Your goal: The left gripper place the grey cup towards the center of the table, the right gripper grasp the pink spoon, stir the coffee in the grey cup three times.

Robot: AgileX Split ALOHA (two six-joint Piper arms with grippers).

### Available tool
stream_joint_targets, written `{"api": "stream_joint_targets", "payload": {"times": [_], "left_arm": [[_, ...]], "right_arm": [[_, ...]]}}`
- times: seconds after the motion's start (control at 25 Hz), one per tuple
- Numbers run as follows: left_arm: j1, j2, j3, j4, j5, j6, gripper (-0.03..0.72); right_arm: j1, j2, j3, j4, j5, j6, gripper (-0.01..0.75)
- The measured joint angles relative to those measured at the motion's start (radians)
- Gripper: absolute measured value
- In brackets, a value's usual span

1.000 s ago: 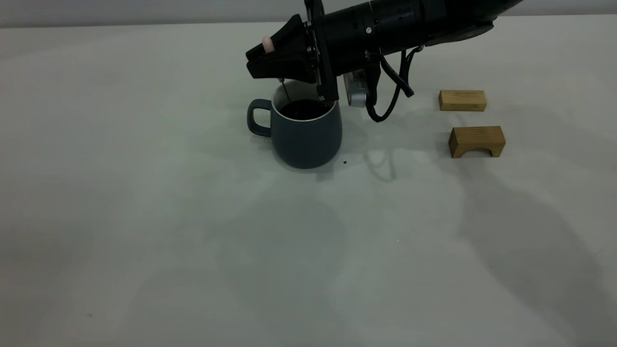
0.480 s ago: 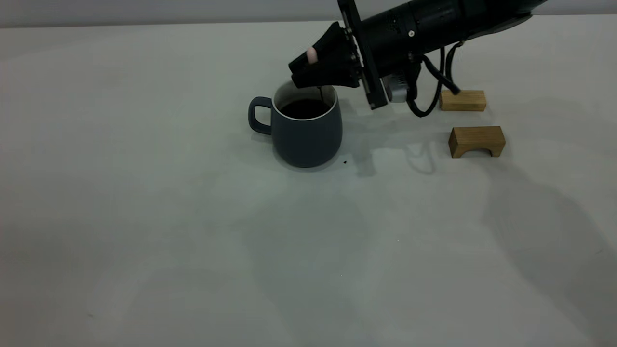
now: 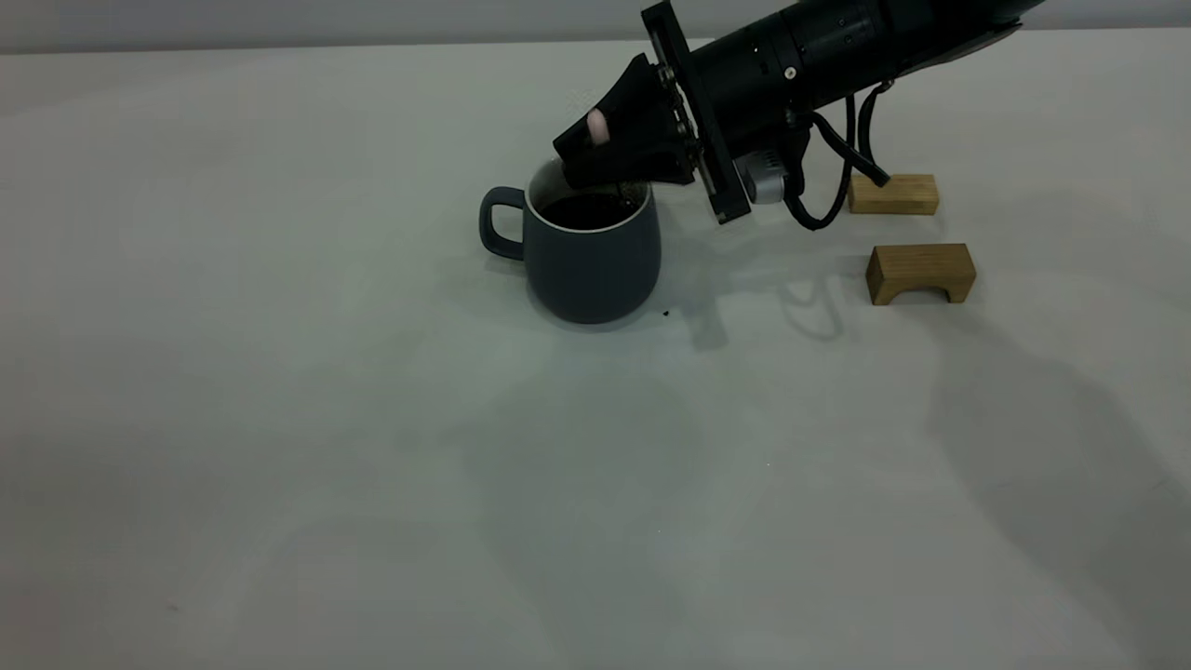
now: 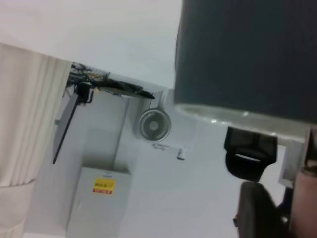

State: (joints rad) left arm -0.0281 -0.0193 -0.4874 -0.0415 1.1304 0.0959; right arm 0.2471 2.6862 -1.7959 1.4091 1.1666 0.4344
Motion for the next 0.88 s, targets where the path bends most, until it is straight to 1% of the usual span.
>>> {"api": "stream_joint_targets", "payload": {"times": [0.16, 0.24, 0.32, 0.36, 0.44, 0.56, 0.72, 0.88], "left_arm": [[0.000, 0.000, 0.000, 0.000, 0.000, 0.000, 0.519], [0.000, 0.000, 0.000, 0.000, 0.000, 0.000, 0.519], [0.000, 0.000, 0.000, 0.000, 0.000, 0.000, 0.519], [0.000, 0.000, 0.000, 0.000, 0.000, 0.000, 0.519], [0.000, 0.000, 0.000, 0.000, 0.000, 0.000, 0.519], [0.000, 0.000, 0.000, 0.000, 0.000, 0.000, 0.519], [0.000, 0.000, 0.000, -0.001, 0.000, 0.000, 0.519], [0.000, 0.000, 0.000, -0.001, 0.000, 0.000, 0.519]], "right_arm": [[0.010, -0.010, 0.000, -0.116, -0.001, 0.000, 0.519], [0.017, -0.037, 0.000, -0.211, -0.001, -0.003, 0.632], [0.023, -0.078, 0.000, -0.337, 0.000, -0.018, 0.686], [0.027, -0.104, 0.000, -0.421, 0.001, -0.030, 0.695], [0.036, -0.156, 0.000, -0.588, 0.005, -0.051, 0.691], [0.052, -0.245, 0.000, -0.844, 0.014, -0.073, 0.638], [0.072, -0.365, 0.000, -1.141, 0.028, -0.095, 0.517], [0.102, -0.521, 0.000, -1.477, 0.038, -0.224, 0.394]]}}
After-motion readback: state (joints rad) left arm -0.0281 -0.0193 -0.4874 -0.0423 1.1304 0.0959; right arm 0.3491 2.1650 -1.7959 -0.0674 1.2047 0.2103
